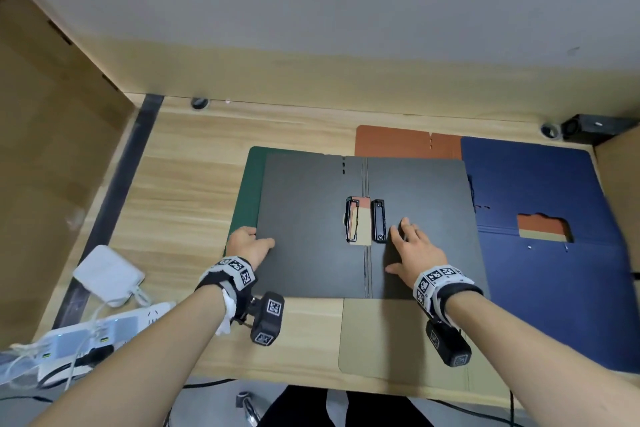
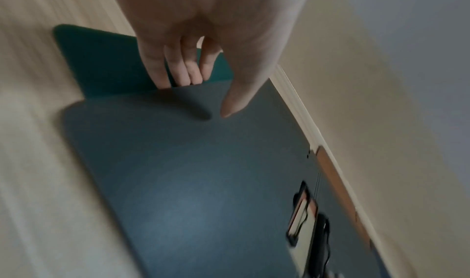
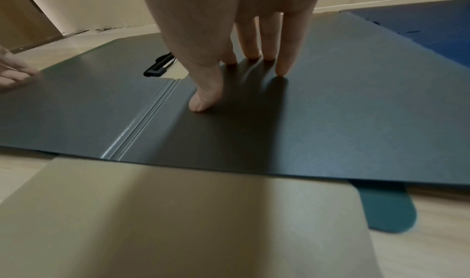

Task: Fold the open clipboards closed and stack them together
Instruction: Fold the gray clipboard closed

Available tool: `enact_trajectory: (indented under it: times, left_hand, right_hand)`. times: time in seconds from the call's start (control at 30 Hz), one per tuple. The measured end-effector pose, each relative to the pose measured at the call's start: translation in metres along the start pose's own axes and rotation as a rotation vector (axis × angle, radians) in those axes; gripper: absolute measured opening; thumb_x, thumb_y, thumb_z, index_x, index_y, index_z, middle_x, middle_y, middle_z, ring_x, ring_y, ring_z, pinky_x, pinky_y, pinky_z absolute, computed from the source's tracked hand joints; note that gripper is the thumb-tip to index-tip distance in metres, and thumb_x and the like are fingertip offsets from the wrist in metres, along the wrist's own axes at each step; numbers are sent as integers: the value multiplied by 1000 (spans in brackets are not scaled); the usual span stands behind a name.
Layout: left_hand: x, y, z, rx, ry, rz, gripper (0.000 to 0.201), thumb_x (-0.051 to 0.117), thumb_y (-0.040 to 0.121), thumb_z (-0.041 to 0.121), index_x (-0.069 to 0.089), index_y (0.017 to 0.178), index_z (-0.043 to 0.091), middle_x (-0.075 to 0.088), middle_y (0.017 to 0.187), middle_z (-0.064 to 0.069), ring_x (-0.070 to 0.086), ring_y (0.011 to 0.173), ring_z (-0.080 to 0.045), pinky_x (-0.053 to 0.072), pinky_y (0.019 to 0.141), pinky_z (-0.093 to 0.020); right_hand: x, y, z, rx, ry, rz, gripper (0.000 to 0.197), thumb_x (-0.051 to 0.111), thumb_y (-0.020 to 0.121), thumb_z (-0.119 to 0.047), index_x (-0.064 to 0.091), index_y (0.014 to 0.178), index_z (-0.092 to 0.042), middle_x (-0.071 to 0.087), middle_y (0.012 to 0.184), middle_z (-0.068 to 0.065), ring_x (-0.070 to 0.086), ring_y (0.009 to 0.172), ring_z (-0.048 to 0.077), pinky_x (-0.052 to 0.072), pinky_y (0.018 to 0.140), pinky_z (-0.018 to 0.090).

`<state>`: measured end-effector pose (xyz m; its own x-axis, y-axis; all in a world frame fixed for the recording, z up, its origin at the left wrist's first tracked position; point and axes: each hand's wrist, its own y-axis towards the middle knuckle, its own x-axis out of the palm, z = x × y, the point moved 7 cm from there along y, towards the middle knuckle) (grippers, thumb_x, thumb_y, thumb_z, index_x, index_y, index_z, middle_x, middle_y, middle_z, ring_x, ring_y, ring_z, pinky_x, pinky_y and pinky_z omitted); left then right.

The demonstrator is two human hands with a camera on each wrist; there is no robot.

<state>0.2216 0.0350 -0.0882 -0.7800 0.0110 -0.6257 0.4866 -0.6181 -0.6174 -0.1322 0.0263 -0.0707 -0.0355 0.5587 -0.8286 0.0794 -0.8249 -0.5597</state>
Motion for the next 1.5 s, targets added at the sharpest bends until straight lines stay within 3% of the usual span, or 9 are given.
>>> enact_trajectory:
  times: [0.23, 0.43, 0.6, 0.8, 0.97, 1.1, 1.23, 1.3, 1.5]
  left_hand:
    - [-21, -7, 17, 52, -342, 2, 35, 80, 73, 11, 66, 105, 11, 66, 99, -8, 66, 97, -27, 52, 96, -41]
    - [-43, -55, 72, 211, -303, -131, 24, 77, 76, 3, 56, 81, 13, 62, 76, -10, 60, 64, -19, 48, 59, -29]
    - [-34, -120, 147, 437, -167, -335, 20, 67, 82, 0, 52, 75, 11, 63, 63, -6, 58, 51, -12, 46, 55, -26]
    - [11, -174, 210, 639, -60, -515, 14, 64, 89, 17, 59, 79, 9, 71, 75, -16, 67, 70, -19, 49, 64, -29]
    - [74, -203, 238, 725, 24, -601, 22, 62, 92, 30, 61, 77, 14, 69, 72, -3, 63, 67, -12, 48, 62, -27]
    - [119, -213, 243, 728, 80, -645, 18, 56, 93, 25, 67, 85, 12, 73, 82, 0, 66, 73, -11, 49, 65, -28]
    - [149, -193, 223, 680, 198, -568, 16, 57, 84, 27, 69, 74, 26, 75, 80, 5, 66, 72, -13, 52, 68, -32]
    - [160, -170, 199, 622, 266, -490, 15, 58, 80, 30, 67, 69, 31, 72, 81, 9, 66, 79, -16, 53, 80, -37]
    - [177, -133, 127, 482, 329, -305, 31, 56, 87, 10, 62, 118, 13, 64, 115, -7, 60, 103, -22, 42, 92, -27]
  right_hand:
    - [-3, 0, 2, -21, 6, 1, 88, 62, 85, -49, 11, 152, -23, 3, 162, 3, 9, 149, 23, 42, 105, 43]
    - [-19, -6, 10, -74, 157, -151, 79, 54, 90, -46, 14, 154, -23, -1, 163, 3, 8, 150, 24, 22, 118, 42]
    - [-50, -15, 34, -43, 438, -186, 45, 59, 88, -40, 58, 128, -19, 56, 134, 2, 51, 126, 25, 39, 102, 31]
    - [-83, -33, 81, -1, 691, -60, 39, 59, 91, -40, 63, 120, -14, 65, 119, 1, 59, 115, 21, 42, 104, 34]
    - [-103, -51, 114, -3, 936, 30, 36, 49, 97, -36, 68, 100, -6, 73, 99, 7, 69, 90, 21, 46, 73, 25]
    - [-97, -59, 143, 103, 1171, 77, 47, 38, 99, -44, 69, 101, -9, 74, 95, 10, 65, 78, 19, 45, 76, 33]
    - [-67, -55, 175, 242, 1154, 85, 64, 37, 85, -64, 69, 100, -11, 72, 99, 6, 66, 92, 25, 49, 91, 43]
    - [-45, -49, 185, 260, 1076, 62, 52, 46, 88, -53, 66, 113, -12, 67, 119, 5, 61, 110, 25, 44, 102, 43]
    - [4, -25, 193, 328, 977, 49, 44, 61, 91, -23, 54, 130, -5, 59, 132, 13, 54, 122, 29, 38, 106, 35]
